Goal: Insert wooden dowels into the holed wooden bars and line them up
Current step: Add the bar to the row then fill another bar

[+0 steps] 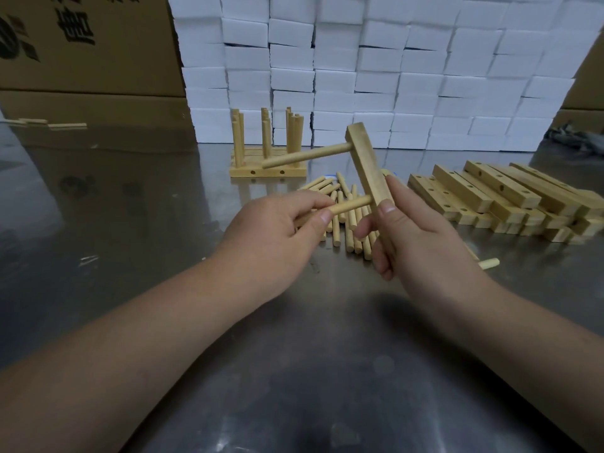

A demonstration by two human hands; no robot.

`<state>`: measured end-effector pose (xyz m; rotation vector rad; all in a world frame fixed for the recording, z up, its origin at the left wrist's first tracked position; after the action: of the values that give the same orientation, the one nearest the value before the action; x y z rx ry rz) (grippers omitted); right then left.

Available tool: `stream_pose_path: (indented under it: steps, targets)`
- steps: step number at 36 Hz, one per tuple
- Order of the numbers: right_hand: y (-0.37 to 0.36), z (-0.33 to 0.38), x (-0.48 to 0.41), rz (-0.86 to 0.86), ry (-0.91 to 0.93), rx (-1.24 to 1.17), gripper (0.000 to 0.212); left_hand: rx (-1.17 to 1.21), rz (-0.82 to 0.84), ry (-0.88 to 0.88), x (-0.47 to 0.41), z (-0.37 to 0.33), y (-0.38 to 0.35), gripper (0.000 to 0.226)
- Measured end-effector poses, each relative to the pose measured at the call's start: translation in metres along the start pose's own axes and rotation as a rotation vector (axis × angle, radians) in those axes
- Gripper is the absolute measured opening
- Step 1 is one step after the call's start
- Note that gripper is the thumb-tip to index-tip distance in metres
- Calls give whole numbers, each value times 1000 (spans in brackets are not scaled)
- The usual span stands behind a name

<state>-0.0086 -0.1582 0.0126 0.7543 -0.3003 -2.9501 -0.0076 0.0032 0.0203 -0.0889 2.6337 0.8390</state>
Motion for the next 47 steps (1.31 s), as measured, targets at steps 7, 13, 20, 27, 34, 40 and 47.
stream_pose_path:
  steps: [7, 13, 20, 27, 34, 40, 47]
  targets:
    - [-4, 2, 1, 0, -10, -86, 33, -312, 68, -62, 0, 1, -5, 6]
    - [-3, 4, -1, -58, -83, -200, 26, 191, -55, 66, -3, -3, 0, 18]
    - [-4, 4, -1, -9, -110, -194, 27, 604, 99, 172, 0, -5, -5, 18]
    - [-5, 4, 0, 20, -107, -226, 27, 727, 65, 191, 0, -5, -4, 15]
    - [-5, 4, -1, 30, -105, -285, 27, 769, 116, 231, 1, -5, -6, 16]
    - [-4, 2, -1, 38, -89, -328, 29, 757, 171, 211, 1, -3, -5, 25]
    - [0, 2, -4, 12, -106, -327, 39, 718, 159, 243, -1, -3, -3, 34]
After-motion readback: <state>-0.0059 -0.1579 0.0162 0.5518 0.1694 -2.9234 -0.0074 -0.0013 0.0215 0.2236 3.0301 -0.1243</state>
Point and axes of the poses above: each hand's wrist, its own x-axis away from the middle knuckle, its own y-axis out of the back of the hand, z = x × y, the point moved 1 cm from there along -x, towards the middle knuckle, and after that the axes turned 11 degrees about y, right-handed, at the moved point
